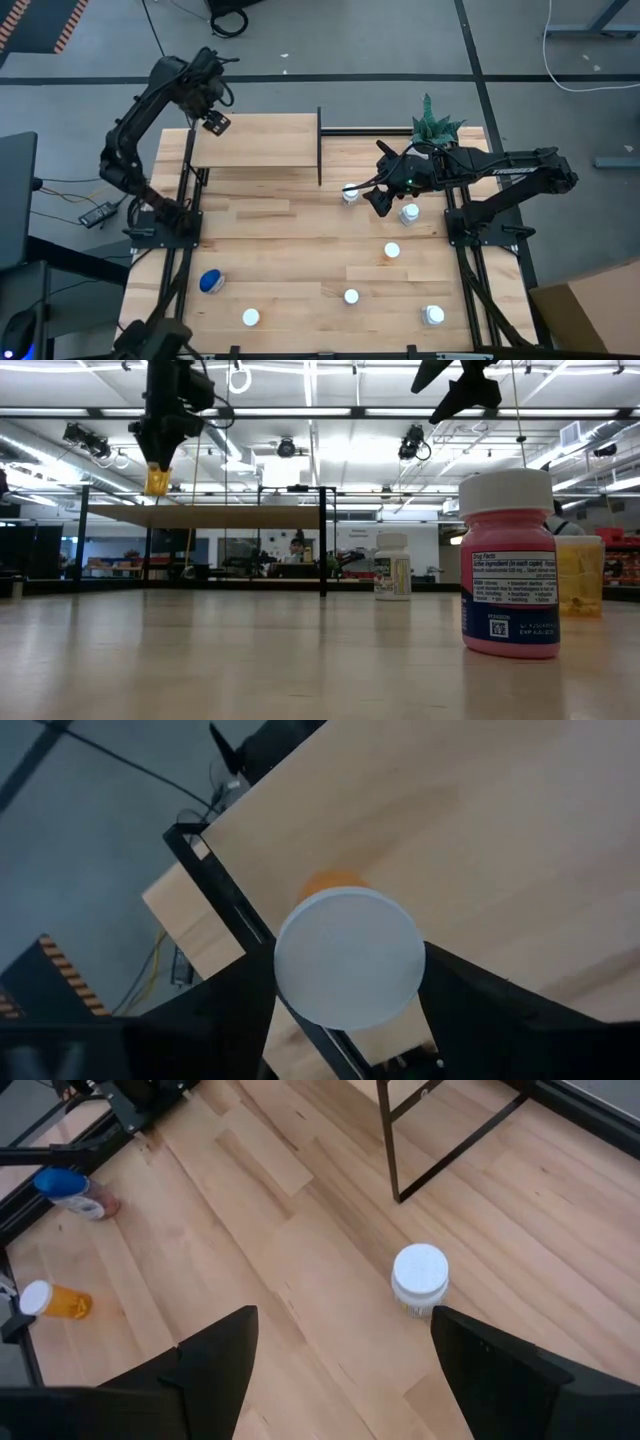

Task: Pick and place medicine bottles onto shelf by color
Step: Put the top left orange pill bottle on the shelf

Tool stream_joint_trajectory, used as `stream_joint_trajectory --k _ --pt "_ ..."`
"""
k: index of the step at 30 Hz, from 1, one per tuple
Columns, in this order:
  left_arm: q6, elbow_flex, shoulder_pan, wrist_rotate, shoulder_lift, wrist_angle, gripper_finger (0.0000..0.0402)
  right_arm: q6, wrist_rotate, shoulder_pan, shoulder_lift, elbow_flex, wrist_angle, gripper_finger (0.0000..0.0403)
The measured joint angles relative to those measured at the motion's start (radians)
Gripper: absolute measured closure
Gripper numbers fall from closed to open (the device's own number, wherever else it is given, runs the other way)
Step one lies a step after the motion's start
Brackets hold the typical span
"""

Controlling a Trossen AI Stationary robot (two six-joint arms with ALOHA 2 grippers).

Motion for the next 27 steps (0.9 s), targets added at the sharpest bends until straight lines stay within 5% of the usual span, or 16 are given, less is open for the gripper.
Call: stream_joint_trajectory --k 14,22,27 --pt "-0.052 0.0 0.064 0.045 0.031 0.081 0.0169 -0.009 0.016 0.0 0.0 0.0 0.0 0.0097" --pt "-0.32 0.0 0.082 0.049 0.031 0.081 0.0172 -0.015 0.037 0.0 0.0 0.0 0.0 0.0097" --pt "-0.356 0.0 0.081 0.049 0.031 0.089 0.0172 -0.028 0.042 0.0 0.0 0.0 0.0 0.0097"
